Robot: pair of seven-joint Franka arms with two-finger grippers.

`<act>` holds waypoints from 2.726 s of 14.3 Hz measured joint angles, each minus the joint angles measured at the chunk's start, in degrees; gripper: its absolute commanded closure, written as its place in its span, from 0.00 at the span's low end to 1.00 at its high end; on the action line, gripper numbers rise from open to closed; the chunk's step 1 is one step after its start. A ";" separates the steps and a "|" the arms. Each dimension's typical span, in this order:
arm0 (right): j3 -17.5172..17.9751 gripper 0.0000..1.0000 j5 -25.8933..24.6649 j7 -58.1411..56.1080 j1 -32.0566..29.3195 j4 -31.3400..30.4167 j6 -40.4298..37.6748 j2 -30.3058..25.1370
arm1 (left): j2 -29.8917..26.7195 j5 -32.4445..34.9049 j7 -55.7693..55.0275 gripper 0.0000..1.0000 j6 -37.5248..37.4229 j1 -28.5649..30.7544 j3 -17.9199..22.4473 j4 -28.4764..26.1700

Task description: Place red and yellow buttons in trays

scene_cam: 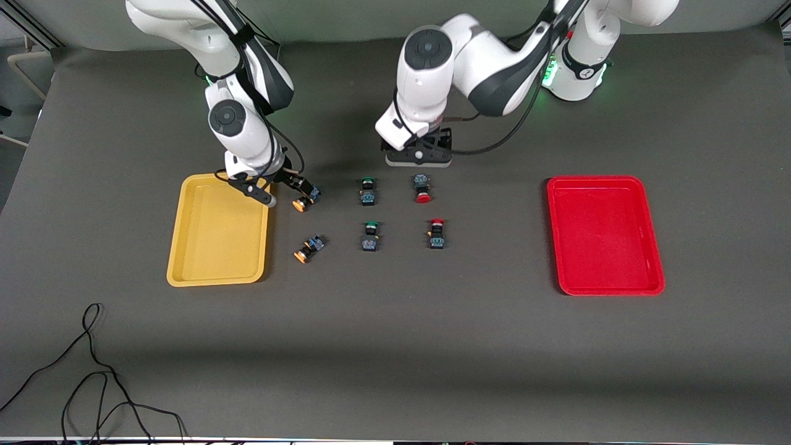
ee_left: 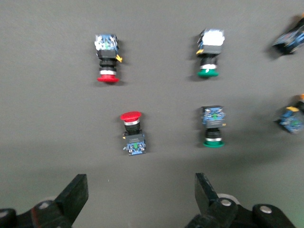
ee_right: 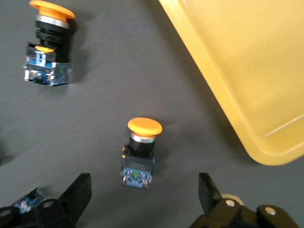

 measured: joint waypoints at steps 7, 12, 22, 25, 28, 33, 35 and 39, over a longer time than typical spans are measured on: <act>-0.02 0.22 0.01 0.01 0.01 0.04 6.80 9.24 | 12.47 7.99 -5.87 0.00 13.45 -0.90 0.62 -4.90; -0.02 0.74 0.01 0.03 0.01 0.18 6.84 9.66 | 15.62 9.84 -5.97 0.00 16.92 -0.48 2.28 -4.75; -3.66 0.80 0.00 -2.07 -1.38 5.75 -11.34 -2.77 | 16.90 9.82 -7.54 0.75 19.12 -0.46 1.77 -4.47; -13.71 0.80 0.00 -13.72 -1.74 5.93 -18.56 -9.29 | 16.81 9.73 -9.46 0.75 18.85 -0.48 1.43 -4.21; -20.29 0.80 0.00 -21.97 -3.00 4.58 -19.66 -9.89 | 15.62 7.03 -9.45 0.77 12.22 -0.19 1.25 -0.89; -22.64 0.80 0.00 -27.61 -5.26 1.51 -12.56 -1.67 | 4.32 -3.53 3.54 0.77 -6.10 8.71 1.65 5.38; -22.62 0.79 0.00 -27.67 -5.25 1.24 -9.24 1.99 | -0.88 -4.17 10.17 0.77 -13.01 15.01 1.88 4.80; -22.64 0.00 0.00 -27.67 -5.34 1.26 -7.64 4.87 | -7.37 -3.76 28.60 0.77 -17.42 29.67 2.47 -2.07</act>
